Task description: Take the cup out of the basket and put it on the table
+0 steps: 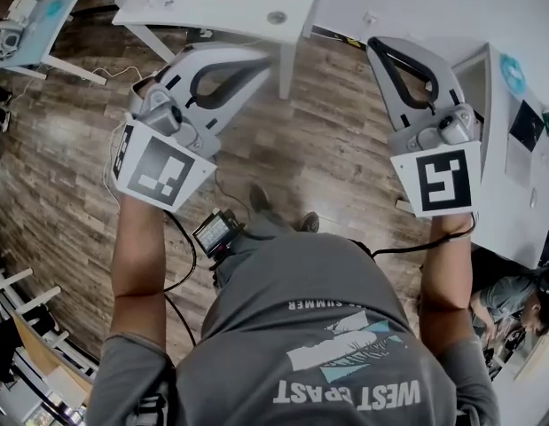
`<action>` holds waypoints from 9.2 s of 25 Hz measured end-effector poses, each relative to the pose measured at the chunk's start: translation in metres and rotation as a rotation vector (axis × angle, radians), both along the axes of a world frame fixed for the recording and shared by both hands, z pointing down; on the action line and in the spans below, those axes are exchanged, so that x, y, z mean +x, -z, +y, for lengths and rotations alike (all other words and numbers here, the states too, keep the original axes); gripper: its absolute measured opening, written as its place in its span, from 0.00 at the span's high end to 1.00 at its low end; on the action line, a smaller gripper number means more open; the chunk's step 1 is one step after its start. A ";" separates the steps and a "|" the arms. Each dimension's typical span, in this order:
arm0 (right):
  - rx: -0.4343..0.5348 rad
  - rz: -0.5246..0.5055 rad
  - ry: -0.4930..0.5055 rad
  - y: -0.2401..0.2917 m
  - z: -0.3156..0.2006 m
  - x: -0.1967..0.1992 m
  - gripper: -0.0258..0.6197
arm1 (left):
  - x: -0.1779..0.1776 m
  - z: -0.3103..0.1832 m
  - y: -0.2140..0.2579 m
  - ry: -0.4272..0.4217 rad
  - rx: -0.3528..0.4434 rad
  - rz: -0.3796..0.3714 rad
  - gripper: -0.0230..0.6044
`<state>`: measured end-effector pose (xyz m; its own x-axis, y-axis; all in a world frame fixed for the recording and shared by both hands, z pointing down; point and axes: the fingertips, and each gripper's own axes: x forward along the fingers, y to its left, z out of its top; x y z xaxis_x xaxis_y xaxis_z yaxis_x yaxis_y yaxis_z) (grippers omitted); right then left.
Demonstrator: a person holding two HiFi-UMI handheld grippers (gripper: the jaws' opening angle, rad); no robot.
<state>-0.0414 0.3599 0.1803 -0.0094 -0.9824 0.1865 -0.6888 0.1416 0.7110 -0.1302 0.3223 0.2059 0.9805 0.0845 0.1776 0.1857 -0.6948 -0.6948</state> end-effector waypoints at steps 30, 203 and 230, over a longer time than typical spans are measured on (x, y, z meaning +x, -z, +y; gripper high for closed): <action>-0.008 -0.097 0.093 0.000 -0.151 0.090 0.94 | 0.099 -0.129 0.007 -0.028 -0.173 0.047 0.95; -1.145 0.111 0.299 -0.410 -0.513 0.008 0.89 | -0.053 -0.412 -0.104 0.628 -0.471 0.097 0.95; -0.148 -0.388 0.548 -0.040 -0.435 -0.020 0.94 | -0.044 -0.392 -0.042 0.592 -0.345 0.144 0.95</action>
<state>-0.0612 -0.0747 0.2205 -0.5906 -0.7816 0.2009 -0.6912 0.6184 0.3739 -0.1746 -0.0697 0.2478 0.8908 -0.4428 0.1021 -0.3693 -0.8363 -0.4052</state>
